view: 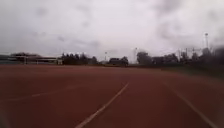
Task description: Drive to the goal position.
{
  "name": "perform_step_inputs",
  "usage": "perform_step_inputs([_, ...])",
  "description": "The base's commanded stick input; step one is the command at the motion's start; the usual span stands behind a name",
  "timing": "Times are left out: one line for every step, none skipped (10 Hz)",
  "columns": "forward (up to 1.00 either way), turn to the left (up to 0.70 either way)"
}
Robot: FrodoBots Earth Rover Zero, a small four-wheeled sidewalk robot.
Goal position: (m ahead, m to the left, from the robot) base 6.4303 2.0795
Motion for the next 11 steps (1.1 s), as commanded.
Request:
perform_step_inputs([0.5,0.0])
perform_step_inputs([0.5,0.0])
perform_step_inputs([0.5,0.0])
perform_step_inputs([0.5,0.0])
perform_step_inputs([0.5,0.0])
perform_step_inputs([0.5,0.0])
perform_step_inputs([0.5,0.0])
perform_step_inputs([0.5,0.0])
perform_step_inputs([0.5,0.0])
perform_step_inputs([0.5,0.0])
perform_step_inputs([0.5,0.0])
